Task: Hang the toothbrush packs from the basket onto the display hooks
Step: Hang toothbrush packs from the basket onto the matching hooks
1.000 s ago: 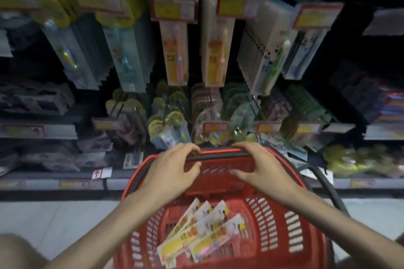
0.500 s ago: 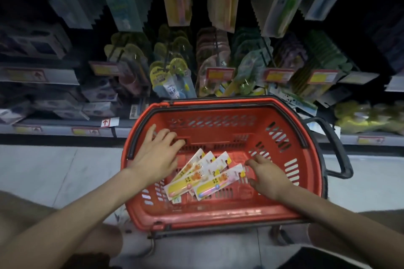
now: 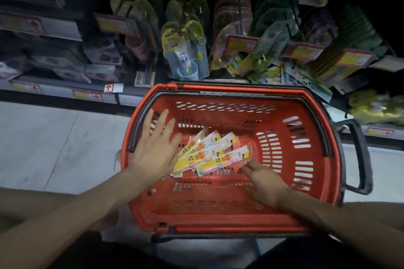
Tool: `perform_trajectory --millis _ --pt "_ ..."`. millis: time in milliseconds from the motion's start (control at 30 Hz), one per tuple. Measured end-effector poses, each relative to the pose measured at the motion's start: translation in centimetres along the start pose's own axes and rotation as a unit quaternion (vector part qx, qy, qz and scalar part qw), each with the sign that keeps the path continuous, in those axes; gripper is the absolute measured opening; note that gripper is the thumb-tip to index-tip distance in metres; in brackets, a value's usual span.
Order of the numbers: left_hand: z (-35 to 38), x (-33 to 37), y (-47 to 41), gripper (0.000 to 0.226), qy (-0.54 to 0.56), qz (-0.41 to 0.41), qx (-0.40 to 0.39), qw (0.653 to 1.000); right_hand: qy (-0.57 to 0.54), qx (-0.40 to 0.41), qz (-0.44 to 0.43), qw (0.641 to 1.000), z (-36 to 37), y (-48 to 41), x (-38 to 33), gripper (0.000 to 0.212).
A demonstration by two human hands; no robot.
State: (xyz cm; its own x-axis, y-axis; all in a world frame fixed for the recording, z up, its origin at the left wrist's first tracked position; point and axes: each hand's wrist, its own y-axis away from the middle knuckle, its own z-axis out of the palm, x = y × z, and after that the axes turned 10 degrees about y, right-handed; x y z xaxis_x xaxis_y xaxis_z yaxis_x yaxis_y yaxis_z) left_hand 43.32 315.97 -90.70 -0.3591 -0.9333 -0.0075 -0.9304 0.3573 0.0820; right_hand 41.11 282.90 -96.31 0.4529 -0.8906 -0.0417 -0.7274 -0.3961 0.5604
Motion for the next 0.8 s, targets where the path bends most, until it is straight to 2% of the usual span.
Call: perform_trajectory --millis 200,300,367,500,733,800 --pt "0.1 0.9 1.7 0.033 0.009 -0.009 0.021 1.000 0.105 -0.021 -0.057 0.993 1.0 -6.2 -3.0 0.076" --pt "0.1 1.0 1.9 0.031 0.007 -0.004 0.028 1.000 0.233 0.018 -0.097 0.967 0.8 -10.9 -5.0 0.097" --pt "0.0 1.0 2.0 0.032 0.013 -0.002 0.029 0.999 0.304 0.029 -0.094 0.948 0.2 -13.3 -6.1 0.099" --pt "-0.1 1.1 1.8 0.036 0.018 -0.016 0.019 1.000 0.328 0.012 -0.088 0.941 -0.6 -15.8 -7.9 0.098" --pt "-0.2 1.1 1.7 0.032 0.023 -0.026 0.013 0.999 0.342 -0.006 -0.114 0.933 -0.2 -16.7 -7.5 0.123" --pt "-0.2 1.1 1.8 0.031 0.027 -0.030 0.006 0.999 0.320 -0.041 -0.120 0.939 0.3 -16.6 -6.9 0.116"
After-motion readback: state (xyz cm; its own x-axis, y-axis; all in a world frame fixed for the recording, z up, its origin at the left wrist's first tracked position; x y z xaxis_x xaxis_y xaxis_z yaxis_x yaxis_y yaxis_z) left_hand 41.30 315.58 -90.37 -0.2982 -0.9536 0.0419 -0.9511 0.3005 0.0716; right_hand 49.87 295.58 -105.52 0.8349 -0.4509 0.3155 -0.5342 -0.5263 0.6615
